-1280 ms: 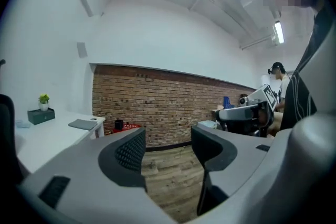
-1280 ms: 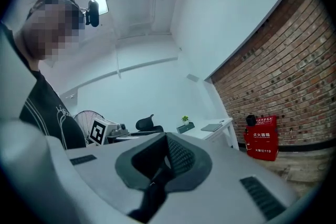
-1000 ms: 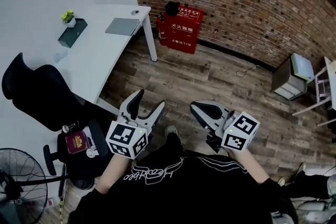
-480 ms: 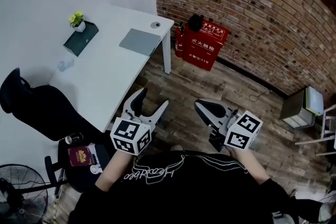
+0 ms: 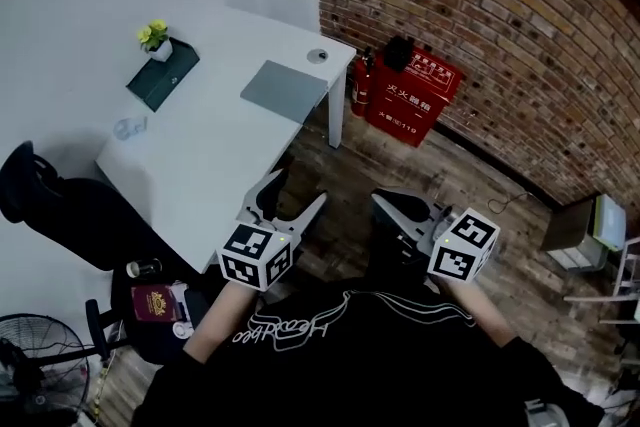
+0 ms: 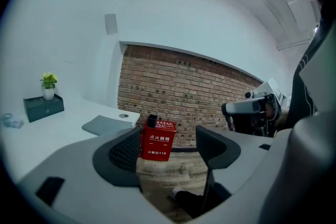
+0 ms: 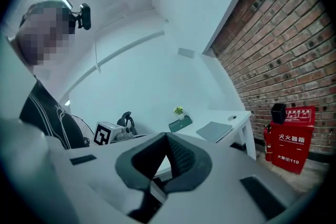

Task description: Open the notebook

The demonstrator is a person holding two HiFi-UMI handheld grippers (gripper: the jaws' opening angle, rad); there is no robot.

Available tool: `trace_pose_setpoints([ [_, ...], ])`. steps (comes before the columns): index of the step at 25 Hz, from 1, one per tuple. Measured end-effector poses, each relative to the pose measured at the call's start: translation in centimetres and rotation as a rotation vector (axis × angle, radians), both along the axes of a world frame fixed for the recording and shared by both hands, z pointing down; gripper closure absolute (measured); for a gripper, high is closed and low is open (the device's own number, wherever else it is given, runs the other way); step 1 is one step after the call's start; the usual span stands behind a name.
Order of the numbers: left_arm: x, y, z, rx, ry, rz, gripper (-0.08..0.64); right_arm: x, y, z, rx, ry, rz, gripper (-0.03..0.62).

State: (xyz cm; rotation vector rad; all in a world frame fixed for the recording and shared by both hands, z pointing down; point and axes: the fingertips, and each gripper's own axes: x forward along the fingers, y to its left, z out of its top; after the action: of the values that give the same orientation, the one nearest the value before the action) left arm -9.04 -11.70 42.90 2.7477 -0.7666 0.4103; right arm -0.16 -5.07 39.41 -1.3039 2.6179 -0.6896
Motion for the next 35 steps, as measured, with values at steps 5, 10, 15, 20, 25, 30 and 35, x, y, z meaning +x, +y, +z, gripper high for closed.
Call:
trace_pose_setpoints([
  [5, 1.0, -3.5, 0.4, 0.011, -0.004, -0.081, 0.229, 1.4, -4.9, 0.0, 0.020, -0.004, -0.079, 0.588],
  [10, 2.6, -9.1, 1.2, -0.010, -0.031, -0.170, 0.229, 4.1, -11.7, 0.8, -0.012, -0.022, -0.138, 0.588],
  [15, 5.0, -13.3, 2.9, -0.043, -0.090, -0.216, 0.229, 6.0, -17.6, 1.2, -0.039, -0.029, -0.218, 0.588],
  [20, 7.6, -17.8, 3.6, -0.069, -0.115, -0.275, 0.229, 8.7, -22.8, 0.5, -0.044, -0.019, -0.284, 0.588],
  [25, 10.0, -21.4, 5.8, -0.076, -0.182, -0.314, 0.230, 11.6, -26.4, 0.4, -0.026, -0.020, -0.323, 0.588],
  [30, 11.7, -24.1, 8.8, -0.091, -0.275, -0.331, 0.230, 13.5, -28.8, 1.1, -0.031, -0.026, -0.356, 0.588],
  [35, 12.1, -26.6, 12.1, -0.122, -0.339, -0.360, 0.230, 14.1, -30.2, 1.9, -0.035, -0.011, -0.391, 0.588],
])
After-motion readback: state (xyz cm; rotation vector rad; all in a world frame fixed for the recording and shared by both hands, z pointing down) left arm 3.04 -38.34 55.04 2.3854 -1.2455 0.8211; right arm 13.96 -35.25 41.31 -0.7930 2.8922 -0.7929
